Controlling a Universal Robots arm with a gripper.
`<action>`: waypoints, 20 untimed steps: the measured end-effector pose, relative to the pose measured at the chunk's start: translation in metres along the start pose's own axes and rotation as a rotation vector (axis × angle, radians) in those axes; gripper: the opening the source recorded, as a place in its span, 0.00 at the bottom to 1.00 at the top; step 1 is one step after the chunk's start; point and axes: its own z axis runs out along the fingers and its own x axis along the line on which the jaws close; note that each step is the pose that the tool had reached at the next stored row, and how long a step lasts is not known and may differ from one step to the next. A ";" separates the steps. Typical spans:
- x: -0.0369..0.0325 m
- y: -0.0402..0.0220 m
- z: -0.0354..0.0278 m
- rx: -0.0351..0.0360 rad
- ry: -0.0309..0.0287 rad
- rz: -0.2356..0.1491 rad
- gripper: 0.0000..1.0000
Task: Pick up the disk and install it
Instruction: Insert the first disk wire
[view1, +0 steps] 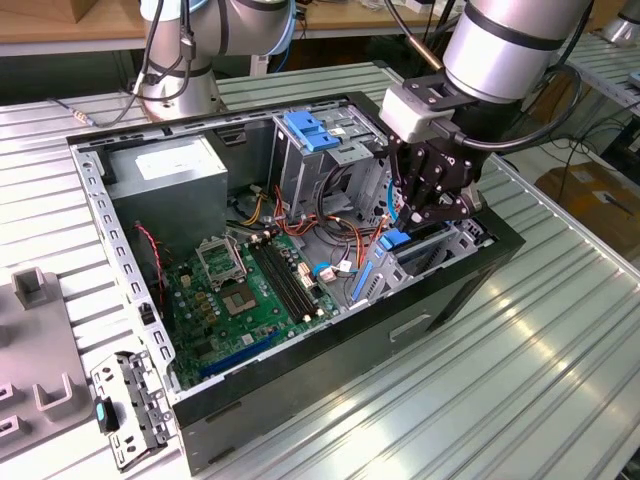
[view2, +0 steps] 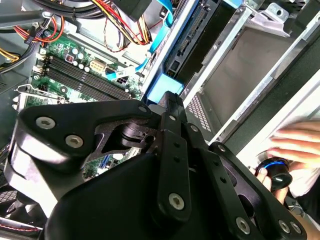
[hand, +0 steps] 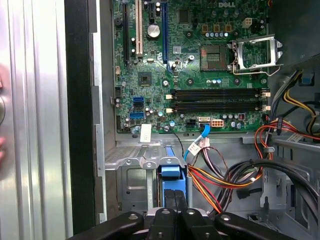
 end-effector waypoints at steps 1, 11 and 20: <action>0.0000 0.0000 0.0000 0.0000 0.0000 0.000 0.11; -0.0005 -0.0139 0.0003 0.0000 0.0000 0.000 0.11; -0.0009 -0.0269 0.0001 -0.0002 0.0002 -0.013 0.11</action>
